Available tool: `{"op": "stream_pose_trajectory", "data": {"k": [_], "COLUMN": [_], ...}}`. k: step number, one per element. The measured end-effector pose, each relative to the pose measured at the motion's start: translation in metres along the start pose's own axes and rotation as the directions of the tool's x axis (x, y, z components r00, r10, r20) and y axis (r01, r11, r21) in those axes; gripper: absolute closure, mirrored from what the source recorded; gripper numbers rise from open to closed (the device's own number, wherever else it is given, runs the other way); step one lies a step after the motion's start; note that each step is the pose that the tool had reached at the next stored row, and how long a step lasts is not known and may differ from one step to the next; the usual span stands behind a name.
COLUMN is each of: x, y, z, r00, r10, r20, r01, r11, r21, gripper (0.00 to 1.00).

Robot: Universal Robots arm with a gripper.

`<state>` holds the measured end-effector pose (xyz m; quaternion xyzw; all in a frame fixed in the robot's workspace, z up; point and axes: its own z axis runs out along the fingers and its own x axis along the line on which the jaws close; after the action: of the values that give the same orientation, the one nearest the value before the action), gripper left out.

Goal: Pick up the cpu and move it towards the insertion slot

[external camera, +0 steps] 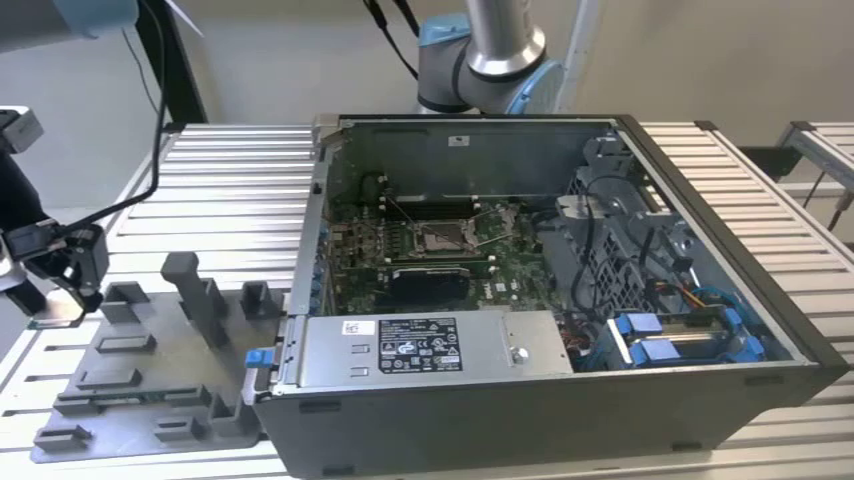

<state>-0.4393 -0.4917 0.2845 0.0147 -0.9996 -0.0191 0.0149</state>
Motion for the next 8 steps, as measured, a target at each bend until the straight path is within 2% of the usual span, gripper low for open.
{"op": "stream_pose_trajectory", "data": {"k": [8], "x": [0.0004], "y": [0.0005], "z": [-0.0137], "r00": [1.0], "r10": [0.0], "r20": [-0.0012], "r01": [0.0], "r11": [1.0], "r21": [0.0], "gripper": [1.0]}}
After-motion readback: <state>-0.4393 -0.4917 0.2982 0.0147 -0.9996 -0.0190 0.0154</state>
